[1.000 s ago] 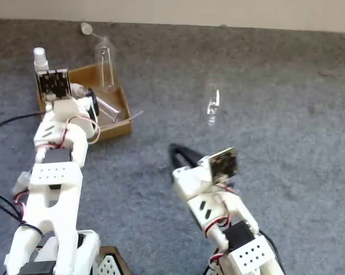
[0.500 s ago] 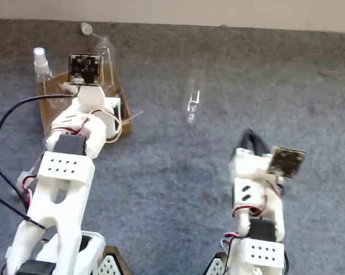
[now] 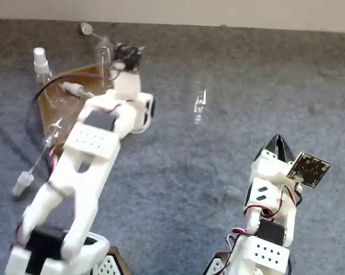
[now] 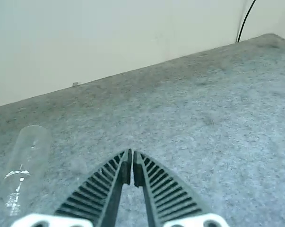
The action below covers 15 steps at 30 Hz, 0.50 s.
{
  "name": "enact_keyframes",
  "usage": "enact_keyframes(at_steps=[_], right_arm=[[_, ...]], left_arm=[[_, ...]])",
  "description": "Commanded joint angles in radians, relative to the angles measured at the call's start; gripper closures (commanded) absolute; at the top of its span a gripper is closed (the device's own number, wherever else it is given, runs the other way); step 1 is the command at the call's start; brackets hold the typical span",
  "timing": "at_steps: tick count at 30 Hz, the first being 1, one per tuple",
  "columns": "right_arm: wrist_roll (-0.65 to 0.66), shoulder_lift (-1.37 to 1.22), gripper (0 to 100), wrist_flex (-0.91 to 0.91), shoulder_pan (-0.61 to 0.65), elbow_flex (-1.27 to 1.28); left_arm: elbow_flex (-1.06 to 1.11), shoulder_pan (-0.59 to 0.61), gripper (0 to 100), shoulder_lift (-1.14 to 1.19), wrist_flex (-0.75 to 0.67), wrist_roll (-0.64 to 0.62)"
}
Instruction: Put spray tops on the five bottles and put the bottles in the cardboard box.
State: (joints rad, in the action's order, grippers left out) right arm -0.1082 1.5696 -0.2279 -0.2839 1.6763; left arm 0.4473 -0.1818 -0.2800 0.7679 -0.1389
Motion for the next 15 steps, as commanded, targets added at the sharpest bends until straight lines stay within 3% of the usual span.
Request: enact_keyframes(at_steps=[1, 9, 15], right_arm=[[-0.009, 0.012, 98.5, -0.018, -0.012, 0.116], [-0.009, 0.008, 98.5, -0.041, -0.012, 0.119], [-0.006, 0.007, 98.5, -0.048, -0.01, 0.119]], left_arm=[[-0.321, -0.059, 88, 0.208, 0.126, 0.008], [-0.757, -0.134, 62, 0.628, 0.247, -0.041], [-1.072, -0.137, 57, 0.928, 0.247, -0.124]])
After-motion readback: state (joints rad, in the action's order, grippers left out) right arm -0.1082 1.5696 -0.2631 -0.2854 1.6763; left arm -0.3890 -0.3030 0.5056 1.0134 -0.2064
